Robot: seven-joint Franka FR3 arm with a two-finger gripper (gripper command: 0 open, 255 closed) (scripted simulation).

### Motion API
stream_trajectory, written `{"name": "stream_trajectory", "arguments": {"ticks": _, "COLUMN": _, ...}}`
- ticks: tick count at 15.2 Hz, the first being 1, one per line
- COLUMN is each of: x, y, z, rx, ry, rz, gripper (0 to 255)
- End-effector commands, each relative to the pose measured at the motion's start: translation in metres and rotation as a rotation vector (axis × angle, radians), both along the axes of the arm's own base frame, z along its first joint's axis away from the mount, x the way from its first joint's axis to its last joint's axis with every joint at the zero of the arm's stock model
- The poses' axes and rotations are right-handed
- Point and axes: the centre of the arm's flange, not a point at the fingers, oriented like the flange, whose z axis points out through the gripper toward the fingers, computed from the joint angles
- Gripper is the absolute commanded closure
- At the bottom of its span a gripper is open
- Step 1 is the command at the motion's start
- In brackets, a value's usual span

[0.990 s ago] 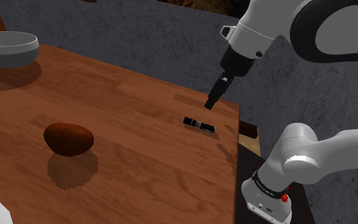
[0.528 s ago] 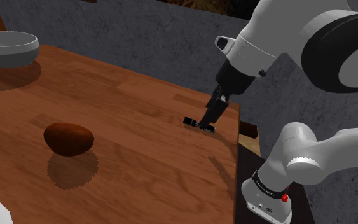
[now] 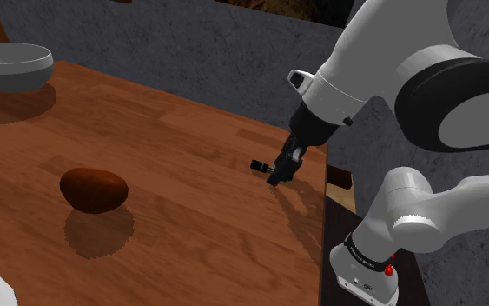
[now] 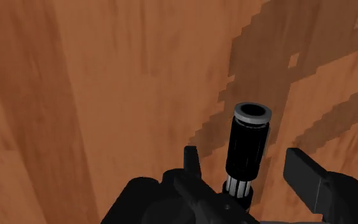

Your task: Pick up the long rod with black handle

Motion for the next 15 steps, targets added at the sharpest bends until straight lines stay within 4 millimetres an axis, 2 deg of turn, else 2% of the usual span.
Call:
{"name": "stream_trajectory", "arguments": {"ticks": 1, "x": 0.000, "y": 0.000, "z": -0.001, "rx": 0.000, "ry": -0.001, "rz": 0.000, "gripper": 255}}
{"name": "stream_trajectory", "arguments": {"ticks": 9, "x": 0.000, "y": 0.000, "z": 0.000, "rx": 0.000, "ry": -0.001, "rz": 0.000, "gripper": 255}}
{"name": "stream_trajectory", "arguments": {"ticks": 15, "x": 0.000, "y": 0.000, "z": 0.031, "rx": 0.000, "ry": -0.001, "rz": 0.000, "gripper": 255}}
